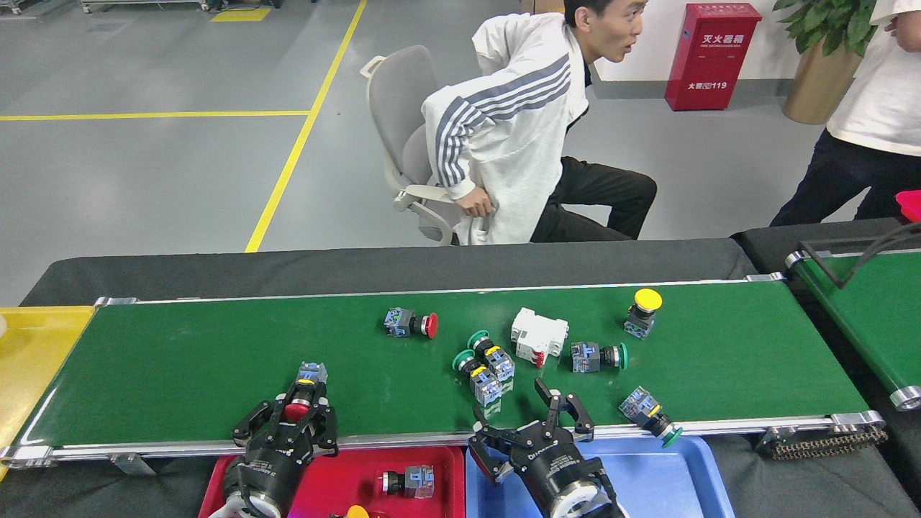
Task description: Pick switch part from conveyor to tray
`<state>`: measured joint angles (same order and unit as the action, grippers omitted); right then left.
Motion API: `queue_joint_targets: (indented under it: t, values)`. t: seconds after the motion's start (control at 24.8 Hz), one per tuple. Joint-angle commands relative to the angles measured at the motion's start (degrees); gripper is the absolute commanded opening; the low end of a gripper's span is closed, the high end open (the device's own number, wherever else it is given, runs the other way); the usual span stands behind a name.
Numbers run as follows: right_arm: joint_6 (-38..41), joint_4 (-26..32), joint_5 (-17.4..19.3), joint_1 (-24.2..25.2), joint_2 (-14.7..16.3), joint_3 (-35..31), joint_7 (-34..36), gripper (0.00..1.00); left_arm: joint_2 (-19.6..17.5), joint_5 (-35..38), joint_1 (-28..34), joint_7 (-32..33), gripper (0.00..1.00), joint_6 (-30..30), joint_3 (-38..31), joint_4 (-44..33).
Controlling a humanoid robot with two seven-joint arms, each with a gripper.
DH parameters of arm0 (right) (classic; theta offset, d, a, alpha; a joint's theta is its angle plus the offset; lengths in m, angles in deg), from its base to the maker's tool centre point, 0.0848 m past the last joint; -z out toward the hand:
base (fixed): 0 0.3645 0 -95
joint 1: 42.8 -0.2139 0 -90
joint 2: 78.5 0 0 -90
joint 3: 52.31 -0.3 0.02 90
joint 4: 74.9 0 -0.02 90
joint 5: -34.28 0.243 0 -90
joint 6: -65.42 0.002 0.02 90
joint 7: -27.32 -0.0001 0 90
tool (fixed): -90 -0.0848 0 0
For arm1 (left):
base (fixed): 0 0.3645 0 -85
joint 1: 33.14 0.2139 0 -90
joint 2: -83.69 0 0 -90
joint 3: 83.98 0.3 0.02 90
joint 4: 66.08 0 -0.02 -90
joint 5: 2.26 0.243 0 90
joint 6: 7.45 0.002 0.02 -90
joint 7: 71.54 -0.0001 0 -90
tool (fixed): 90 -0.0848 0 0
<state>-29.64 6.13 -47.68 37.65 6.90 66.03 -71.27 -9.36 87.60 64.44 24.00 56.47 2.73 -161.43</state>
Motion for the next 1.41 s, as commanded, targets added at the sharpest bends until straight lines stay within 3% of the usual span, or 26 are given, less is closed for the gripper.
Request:
queue_joint_targets:
  t: [0.0,0.04,0.08,0.12,0.36,0.4,0.52,0.57,0.73,0.85,0.97,1.17,1.21,1.25,1.29,1.37]
  values:
    - [-0.30,-2.01,-0.22,-2.49,-1.65,0.23,-0.20,1.00,-2.05,-1.88,3.41,-0.61,0.28,-14.09,-1.10,-3.79]
    - [-0.30,-4.56,-0.22,-4.16,-2.53,0.32,-0.20,1.00,-2.14,-3.37,5.70,-0.53,0.52,-18.05,-1.45,-5.20]
    - [-0.39,-6.58,-0.22,-5.31,-3.05,0.32,-0.20,1.00,-2.14,-3.81,7.10,-0.53,0.69,-18.93,-1.98,-5.64]
    - [-0.39,-9.40,-0.13,-6.97,-3.93,0.32,-0.20,1.00,-1.96,-3.90,8.16,-0.53,0.97,-18.93,-2.50,-5.64]
    - [-2.41,-23.46,3.56,-16.29,-4.72,1.37,2.26,0.95,-0.73,-4.25,7.10,-0.79,1.00,-18.58,-2.94,-5.29]
    - [-2.67,-24.86,4.26,-17.52,-4.72,1.81,2.88,0.84,-0.12,-4.25,5.96,-0.79,1.00,-17.26,-3.65,-5.38]
    - [-2.06,-28.03,4.26,-20.42,-4.81,3.04,3.14,0.17,2.34,-4.25,3.41,-0.79,1.00,-9.70,-6.99,-5.38]
    - [-1.79,-28.47,4.44,-20.86,-4.81,3.31,3.14,0.06,2.34,-4.25,3.06,-0.88,1.00,-7.07,-7.86,-5.20]
    - [-0.74,-27.94,4.79,-20.86,-4.72,3.31,3.06,0.01,2.25,-4.34,3.06,-1.05,1.00,-3.55,-11.64,-4.76]
    - [-0.47,-26.36,4.79,-20.33,-4.55,3.39,3.23,0.01,2.43,-4.34,3.06,-1.05,1.00,-3.55,-13.05,-4.76]
    - [0.67,-20.73,4.79,-17.70,-4.28,3.48,3.32,0.01,2.43,-4.78,2.88,-1.05,1.00,-3.55,-14.46,-4.94]
    - [11.22,0.10,4.53,-7.06,1.43,8.76,3.14,0.02,1.90,-5.66,2.36,-1.05,1.00,-3.63,-14.63,-5.29]
    - [13.85,3.17,4.35,-4.87,2.57,10.51,3.14,0.11,1.73,-5.66,2.09,-1.05,1.00,-3.72,-14.28,-5.20]
    - [15.35,5.02,3.91,-3.46,3.36,11.74,3.14,0.52,1.73,-5.66,1.74,-1.05,1.00,-3.72,-14.11,-5.29]
    - [15.52,5.55,2.86,-2.76,3.45,12.71,3.32,1.00,1.73,-5.66,1.30,-1.05,1.00,-3.72,-14.02,-5.20]
    - [15.96,5.55,1.98,-2.32,3.45,13.50,3.41,1.00,1.73,-5.40,-0.37,-0.96,1.00,-3.63,-13.84,-4.94]
